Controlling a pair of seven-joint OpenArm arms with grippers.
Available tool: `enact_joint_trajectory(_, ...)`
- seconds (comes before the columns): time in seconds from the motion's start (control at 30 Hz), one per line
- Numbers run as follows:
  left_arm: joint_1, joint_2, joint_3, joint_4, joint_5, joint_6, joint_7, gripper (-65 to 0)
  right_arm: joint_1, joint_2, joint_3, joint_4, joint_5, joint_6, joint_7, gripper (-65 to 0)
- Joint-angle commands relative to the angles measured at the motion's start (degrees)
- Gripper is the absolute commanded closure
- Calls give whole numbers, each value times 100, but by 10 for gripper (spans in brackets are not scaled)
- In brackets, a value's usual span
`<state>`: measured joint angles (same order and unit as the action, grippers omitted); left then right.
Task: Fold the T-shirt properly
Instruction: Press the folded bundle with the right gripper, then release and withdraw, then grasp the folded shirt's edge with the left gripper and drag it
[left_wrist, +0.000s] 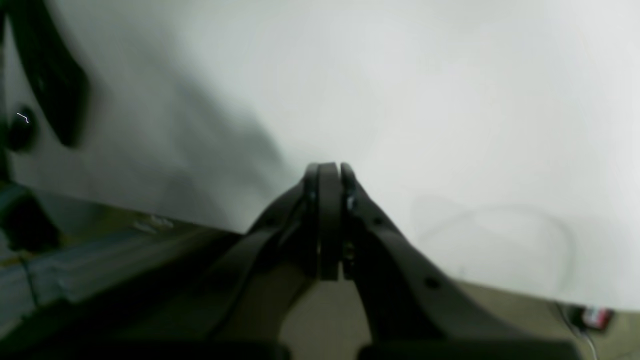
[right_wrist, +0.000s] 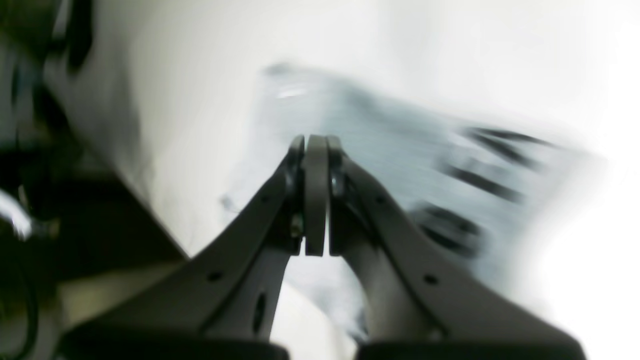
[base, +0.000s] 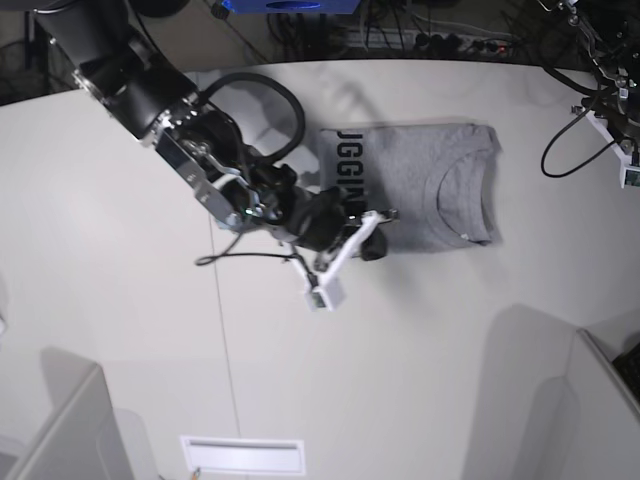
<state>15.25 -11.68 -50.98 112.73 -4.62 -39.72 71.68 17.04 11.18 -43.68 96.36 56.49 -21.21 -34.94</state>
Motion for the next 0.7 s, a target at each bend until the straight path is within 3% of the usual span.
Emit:
enact_joint_trajectory(0.0, -96, -102, -67, 72, -228, -28, 45, 0, -170, 91, 346, 189, 35, 33, 52, 0)
enact_joint_trajectory(0.07, -157, -102, -49, 64, -799, -28, 177, 0, -785, 267, 1005, 408, 17, 33, 43, 0)
enact_joint_trajectory(0.2, -412, 65, 179, 37, -1775, -28, 212, -408, -1717, 601, 1990, 848, 8, 33, 43, 0)
enact_joint_trajectory(0.23, -509, 126, 364, 2, -1845, -28, 212, -487, -1893, 671, 2183, 927, 8, 33, 43, 0)
enact_joint_trajectory(0.3, -623, 232, 777, -33, -1907, -28, 212, -573, -2236, 724, 2456, 1076, 17, 33, 43, 0)
enact_joint_trajectory(0.47, -931, 610, 1718, -314, -1872, -28, 212, -579, -2974, 864, 2922, 1314, 8, 33, 61, 0)
enact_joint_trajectory(0.67, -1309, 786, 2061, -1141, -1476, -28, 212, -579, -3458, 944, 3362, 1692, -1, 33, 43, 0)
